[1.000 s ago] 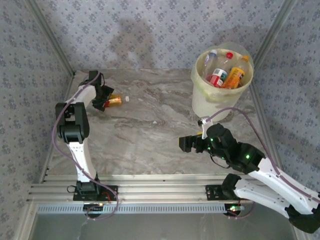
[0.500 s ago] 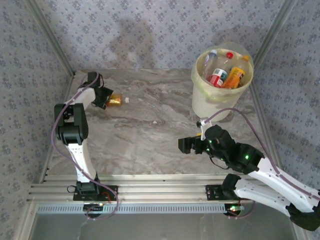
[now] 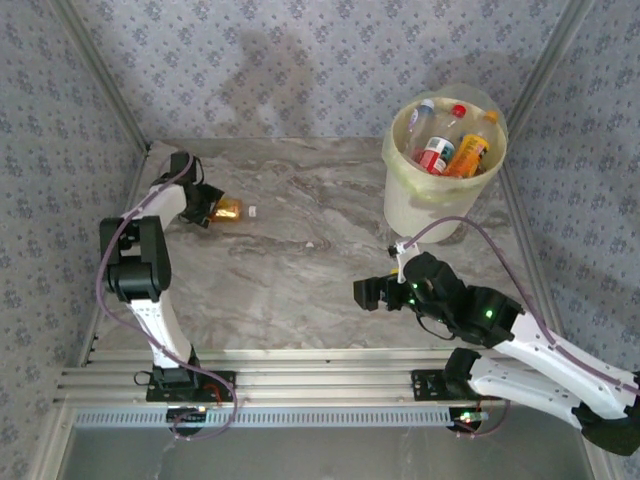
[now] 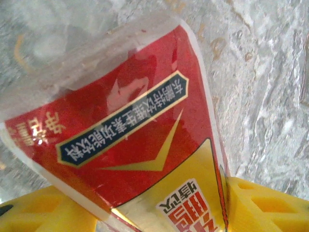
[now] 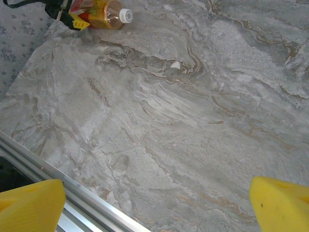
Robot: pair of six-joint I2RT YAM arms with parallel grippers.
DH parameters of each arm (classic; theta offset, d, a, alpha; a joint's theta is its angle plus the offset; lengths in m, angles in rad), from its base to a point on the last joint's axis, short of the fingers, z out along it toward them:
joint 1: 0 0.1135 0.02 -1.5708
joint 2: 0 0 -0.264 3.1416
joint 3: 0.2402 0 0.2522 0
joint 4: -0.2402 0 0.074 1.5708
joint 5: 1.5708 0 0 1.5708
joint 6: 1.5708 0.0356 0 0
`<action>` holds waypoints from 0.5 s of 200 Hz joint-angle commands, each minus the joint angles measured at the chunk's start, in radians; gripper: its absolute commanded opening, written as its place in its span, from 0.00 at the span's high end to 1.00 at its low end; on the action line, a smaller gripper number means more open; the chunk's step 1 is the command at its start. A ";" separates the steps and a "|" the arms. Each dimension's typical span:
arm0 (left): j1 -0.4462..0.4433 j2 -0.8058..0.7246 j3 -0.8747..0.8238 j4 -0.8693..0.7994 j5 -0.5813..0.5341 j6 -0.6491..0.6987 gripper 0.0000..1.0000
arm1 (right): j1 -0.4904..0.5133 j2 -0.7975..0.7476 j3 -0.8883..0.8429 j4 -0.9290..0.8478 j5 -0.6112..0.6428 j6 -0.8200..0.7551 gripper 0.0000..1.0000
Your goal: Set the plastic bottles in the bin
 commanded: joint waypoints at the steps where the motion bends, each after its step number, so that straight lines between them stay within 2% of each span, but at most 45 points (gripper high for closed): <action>1: -0.002 -0.092 -0.046 0.022 0.056 0.046 0.40 | 0.006 0.018 0.019 0.016 -0.030 -0.003 0.00; 49: -0.062 -0.203 -0.167 0.007 0.128 0.132 0.40 | 0.000 0.129 0.045 0.033 -0.175 -0.078 0.00; 100: -0.189 -0.311 -0.295 0.041 0.221 0.172 0.40 | -0.053 0.276 0.070 0.128 -0.316 -0.129 0.00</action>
